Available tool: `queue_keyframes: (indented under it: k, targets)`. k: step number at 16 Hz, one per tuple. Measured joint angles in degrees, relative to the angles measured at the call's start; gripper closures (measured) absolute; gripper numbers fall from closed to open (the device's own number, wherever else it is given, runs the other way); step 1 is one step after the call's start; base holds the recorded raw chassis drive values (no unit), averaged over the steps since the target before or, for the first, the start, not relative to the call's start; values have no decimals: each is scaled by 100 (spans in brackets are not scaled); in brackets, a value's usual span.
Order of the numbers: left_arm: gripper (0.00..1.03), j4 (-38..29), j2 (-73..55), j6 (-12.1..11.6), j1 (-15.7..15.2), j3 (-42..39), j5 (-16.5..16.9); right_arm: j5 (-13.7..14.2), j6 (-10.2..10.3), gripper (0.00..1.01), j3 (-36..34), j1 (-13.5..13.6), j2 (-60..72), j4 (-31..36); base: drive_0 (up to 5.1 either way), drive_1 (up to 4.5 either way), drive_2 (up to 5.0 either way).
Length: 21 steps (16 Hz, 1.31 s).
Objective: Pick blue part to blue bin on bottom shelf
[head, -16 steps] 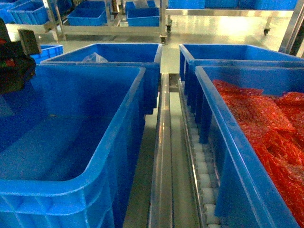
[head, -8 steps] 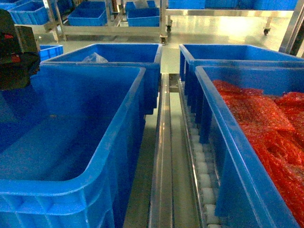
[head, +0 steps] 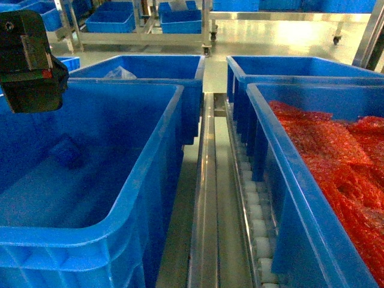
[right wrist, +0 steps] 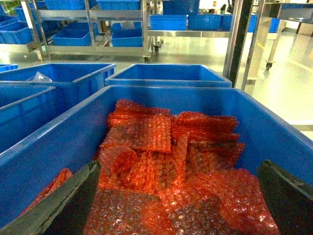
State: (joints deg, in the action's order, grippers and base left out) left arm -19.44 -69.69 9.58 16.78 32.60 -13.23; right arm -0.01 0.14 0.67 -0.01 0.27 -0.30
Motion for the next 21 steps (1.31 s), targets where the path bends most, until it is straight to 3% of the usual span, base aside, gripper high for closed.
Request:
queue_keyframes:
  k: [1, 2, 3, 4, 8, 9, 11, 12, 13, 14, 16, 21]
  targets:
    - [5, -39, 0, -17, 0, -2, -11, 2, 0, 3, 0, 0, 0, 0, 0, 0, 0]
    - [16, -1436, -61, -339, -46, -407, -195, 0, 0, 3, 0, 0, 0, 2, 0, 0, 0]
    - [30, -2308, 177, -623, -219, -1034, -87, 2, 0, 3, 0, 0, 0, 0, 0, 0, 0]
    - [42, -2603, 472, -752, -398, -1421, 22, 0, 0, 3, 0, 0, 0, 2, 0, 0, 0]
    - [95, -2430, 1499, -857, -890, -2271, 518, 2, 0, 3, 0, 0, 0, 0, 0, 0, 0]
    - [101, -2330, 1805, -859, -999, -2422, 610, 2, 0, 3, 0, 0, 0, 0, 0, 0, 0]
    - [101, -2039, 2350, -859, -1150, -2684, 787, 0, 0, 3, 0, 0, 0, 0, 0, 0, 0]
    - [101, -1836, 2627, -861, -1405, -2785, 1154, 0, 0, 3, 0, 0, 0, 0, 0, 0, 0]
    - [101, -1666, 2887, -859, -1681, -2868, 1257, 4, 0, 3, 0, 0, 0, -4, 0, 0, 0]
    - [101, -1473, 3169, -861, -1696, -2933, 1285, 0, 0, 3, 0, 0, 0, 0, 0, 0, 0]
    - [101, -1711, 3270, -861, -1666, -3152, 1325, 2, 0, 3, 0, 0, 0, 2, 0, 0, 0]
    - [101, -634, 4363, -861, -1666, -3195, 1322, 2, 0, 3, 0, 0, 0, 0, 0, 0, 0]
